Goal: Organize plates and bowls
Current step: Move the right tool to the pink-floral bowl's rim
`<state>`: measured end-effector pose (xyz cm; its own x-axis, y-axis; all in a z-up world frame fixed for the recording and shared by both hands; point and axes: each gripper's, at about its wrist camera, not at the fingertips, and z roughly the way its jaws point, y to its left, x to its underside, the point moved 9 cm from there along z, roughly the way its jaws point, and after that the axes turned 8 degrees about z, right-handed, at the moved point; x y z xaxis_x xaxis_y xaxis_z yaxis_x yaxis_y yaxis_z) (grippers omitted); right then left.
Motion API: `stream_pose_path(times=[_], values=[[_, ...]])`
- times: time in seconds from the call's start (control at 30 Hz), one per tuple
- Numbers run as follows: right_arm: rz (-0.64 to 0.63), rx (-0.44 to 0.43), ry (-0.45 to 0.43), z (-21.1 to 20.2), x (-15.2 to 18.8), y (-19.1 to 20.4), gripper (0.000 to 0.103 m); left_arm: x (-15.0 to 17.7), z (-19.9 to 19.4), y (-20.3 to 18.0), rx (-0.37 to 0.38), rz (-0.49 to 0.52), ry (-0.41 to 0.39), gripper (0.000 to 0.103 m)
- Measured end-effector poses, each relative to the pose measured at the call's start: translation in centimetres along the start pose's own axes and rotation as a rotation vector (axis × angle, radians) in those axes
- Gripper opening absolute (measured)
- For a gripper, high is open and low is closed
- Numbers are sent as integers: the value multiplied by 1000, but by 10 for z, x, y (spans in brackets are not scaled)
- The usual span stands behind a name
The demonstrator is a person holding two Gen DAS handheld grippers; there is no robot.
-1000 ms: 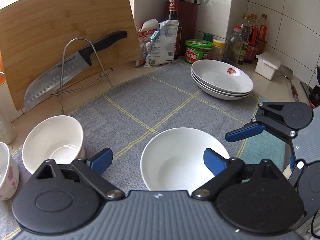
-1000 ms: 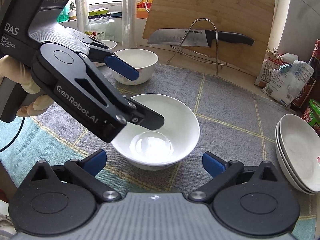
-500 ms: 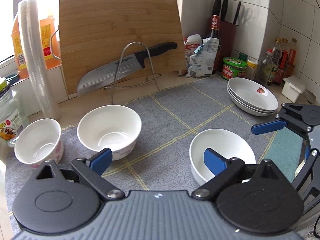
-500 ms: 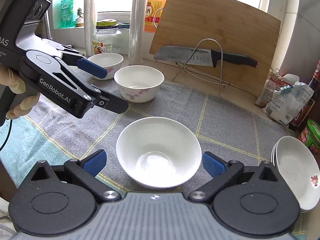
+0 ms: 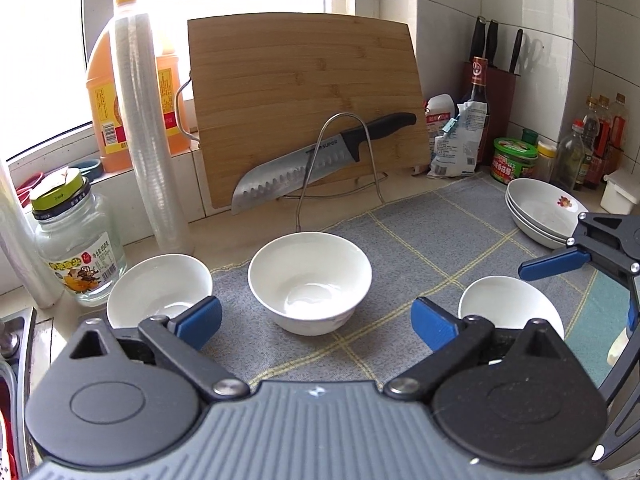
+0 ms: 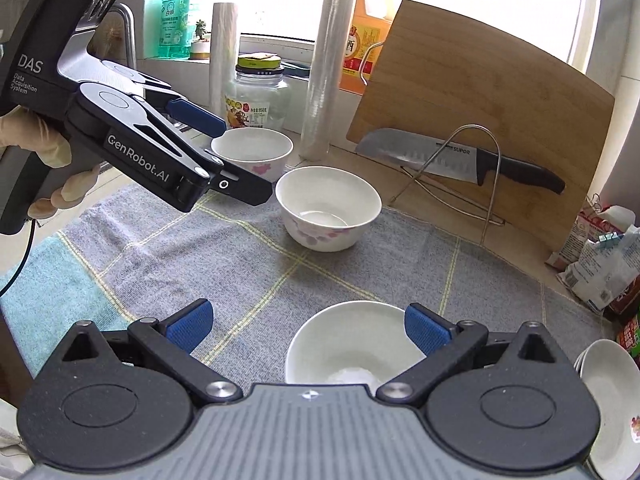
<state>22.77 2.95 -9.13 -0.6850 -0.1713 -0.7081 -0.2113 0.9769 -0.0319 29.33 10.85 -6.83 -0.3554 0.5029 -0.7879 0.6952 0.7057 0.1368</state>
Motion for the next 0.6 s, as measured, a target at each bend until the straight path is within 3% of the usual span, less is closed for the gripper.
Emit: stream_pose_path(times=[0.37,0.6], values=[[17,4,-3,24,-23,-6,103,-21,29,19,-6,24,-1,101],[16,6,7,45,-34,-10,103,-27,59,26,16,52,43,101]])
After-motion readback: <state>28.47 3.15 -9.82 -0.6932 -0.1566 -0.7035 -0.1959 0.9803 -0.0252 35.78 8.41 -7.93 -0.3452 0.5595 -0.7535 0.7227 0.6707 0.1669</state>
